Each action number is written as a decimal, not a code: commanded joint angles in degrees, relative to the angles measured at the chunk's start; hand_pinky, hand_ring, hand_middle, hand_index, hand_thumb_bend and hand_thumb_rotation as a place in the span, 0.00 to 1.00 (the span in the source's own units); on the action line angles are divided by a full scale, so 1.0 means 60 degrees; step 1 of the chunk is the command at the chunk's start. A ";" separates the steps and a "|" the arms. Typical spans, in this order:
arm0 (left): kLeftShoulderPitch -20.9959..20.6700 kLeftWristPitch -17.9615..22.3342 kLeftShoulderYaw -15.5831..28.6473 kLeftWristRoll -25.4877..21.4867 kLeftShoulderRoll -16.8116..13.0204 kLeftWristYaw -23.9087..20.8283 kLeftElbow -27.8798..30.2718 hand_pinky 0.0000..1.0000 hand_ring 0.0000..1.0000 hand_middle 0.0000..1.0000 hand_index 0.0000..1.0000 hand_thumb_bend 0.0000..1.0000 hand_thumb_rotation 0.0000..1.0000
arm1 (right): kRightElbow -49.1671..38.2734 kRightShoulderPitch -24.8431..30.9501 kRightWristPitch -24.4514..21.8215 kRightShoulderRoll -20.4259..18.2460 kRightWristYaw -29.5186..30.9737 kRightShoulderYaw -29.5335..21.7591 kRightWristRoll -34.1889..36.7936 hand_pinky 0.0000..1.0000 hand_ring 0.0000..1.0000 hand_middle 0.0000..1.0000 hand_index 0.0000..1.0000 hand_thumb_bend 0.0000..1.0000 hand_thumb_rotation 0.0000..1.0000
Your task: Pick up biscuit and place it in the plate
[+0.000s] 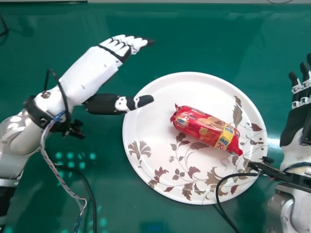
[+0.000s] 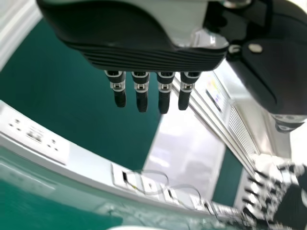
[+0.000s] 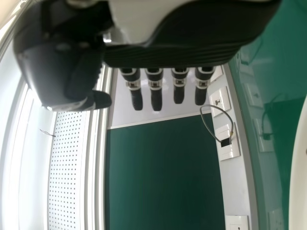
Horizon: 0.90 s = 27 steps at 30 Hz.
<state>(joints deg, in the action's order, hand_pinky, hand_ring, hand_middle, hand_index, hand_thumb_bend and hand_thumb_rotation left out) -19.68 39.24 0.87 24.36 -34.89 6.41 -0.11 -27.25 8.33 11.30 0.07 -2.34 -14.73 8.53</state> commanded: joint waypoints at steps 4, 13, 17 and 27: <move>0.0861 0.0215 0.0899 -0.0062 0.0020 -0.0774 0.0236 1.00 0.96 0.95 1.00 0.85 0.71 | 0.0196 0.0138 0.0265 0.0002 0.0050 -0.0047 0.0059 0.94 0.97 0.98 0.98 0.28 0.43; 0.2220 0.0155 0.1699 -0.1417 0.0440 -0.1031 0.0018 1.00 0.95 0.94 0.99 0.83 0.64 | 0.0352 0.0124 0.0341 0.0039 0.0046 -0.0105 0.0083 0.93 0.95 0.97 0.97 0.27 0.43; 0.2753 -0.0080 0.1846 -0.1604 0.1003 -0.1309 0.0042 0.97 0.91 0.91 0.95 0.83 0.57 | 0.0541 0.0032 0.0398 0.0210 0.0170 -0.0281 0.0191 0.92 0.95 0.97 0.97 0.29 0.46; 0.3205 -0.0234 0.1776 -0.1689 0.2137 -0.1822 -0.0130 0.78 0.88 0.88 0.88 0.84 0.48 | 0.0624 -0.0200 0.0201 0.0631 0.0401 -0.0663 0.0591 0.90 0.95 0.96 0.96 0.34 0.46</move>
<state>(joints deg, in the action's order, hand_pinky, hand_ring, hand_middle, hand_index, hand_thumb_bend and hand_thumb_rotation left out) -1.50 38.02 11.37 14.94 -23.16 -3.56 -0.62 -23.79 7.04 12.67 2.97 -0.22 -17.92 11.70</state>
